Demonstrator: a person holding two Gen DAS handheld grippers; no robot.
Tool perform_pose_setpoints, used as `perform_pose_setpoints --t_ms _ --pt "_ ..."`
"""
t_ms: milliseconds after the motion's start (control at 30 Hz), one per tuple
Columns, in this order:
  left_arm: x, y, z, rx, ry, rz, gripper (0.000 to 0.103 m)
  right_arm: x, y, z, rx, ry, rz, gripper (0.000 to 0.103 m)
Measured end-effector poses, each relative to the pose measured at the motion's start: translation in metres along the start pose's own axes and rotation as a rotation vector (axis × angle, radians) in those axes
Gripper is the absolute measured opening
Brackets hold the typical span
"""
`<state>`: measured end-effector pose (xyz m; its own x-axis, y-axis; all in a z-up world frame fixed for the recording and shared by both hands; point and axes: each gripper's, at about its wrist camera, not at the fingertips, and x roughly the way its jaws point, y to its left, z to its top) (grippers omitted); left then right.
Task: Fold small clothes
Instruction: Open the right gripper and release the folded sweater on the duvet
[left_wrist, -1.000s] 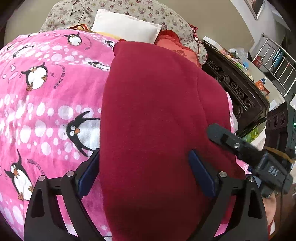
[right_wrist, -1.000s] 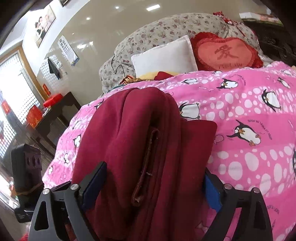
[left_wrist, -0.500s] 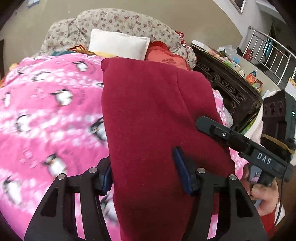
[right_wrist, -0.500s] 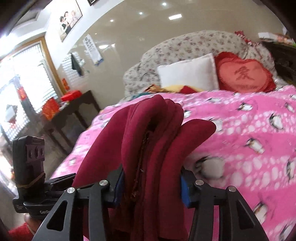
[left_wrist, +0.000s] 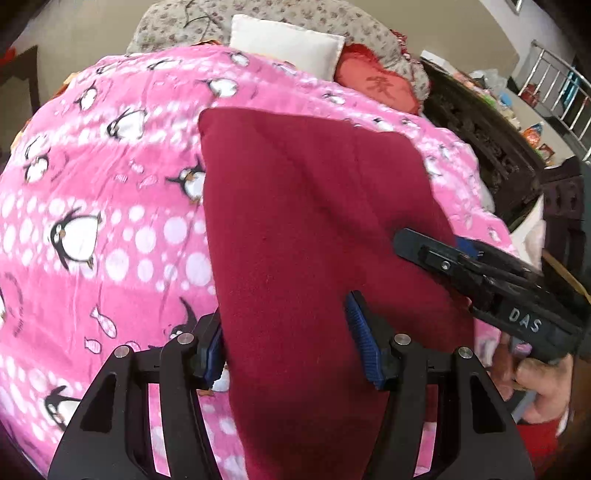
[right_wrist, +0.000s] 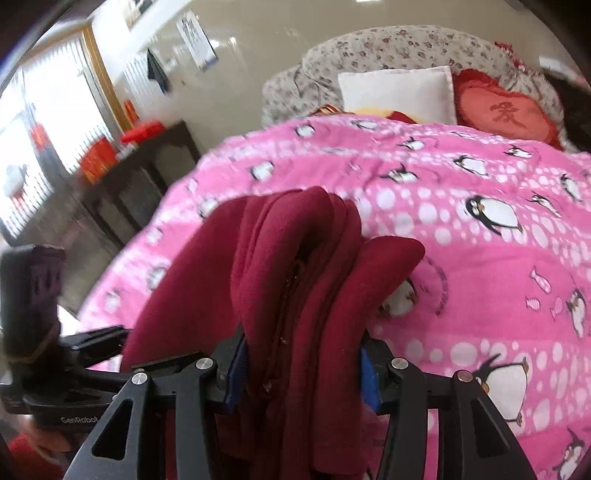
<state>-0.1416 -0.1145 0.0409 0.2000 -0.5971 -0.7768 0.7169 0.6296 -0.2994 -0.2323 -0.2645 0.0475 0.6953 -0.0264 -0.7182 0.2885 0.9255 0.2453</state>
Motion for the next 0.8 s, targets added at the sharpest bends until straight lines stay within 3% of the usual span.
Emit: perform_pose_setpoints --t_ms 200,433,800 --pt "0.003 0.001 -0.010 -0.028 -0.053 0.003 0.070 0.007 -0.011 0.000 0.019 0.001 -0.004 0.054" --pt "0.004 0.007 -0.010 -0.069 -0.041 -0.011 0.076 0.005 -0.015 -0.004 0.057 -0.003 0.017 0.060" --pt "-0.029 -0.004 -0.018 0.005 -0.089 0.058 0.076 -0.011 -0.011 -0.004 0.031 0.002 -0.015 0.060"
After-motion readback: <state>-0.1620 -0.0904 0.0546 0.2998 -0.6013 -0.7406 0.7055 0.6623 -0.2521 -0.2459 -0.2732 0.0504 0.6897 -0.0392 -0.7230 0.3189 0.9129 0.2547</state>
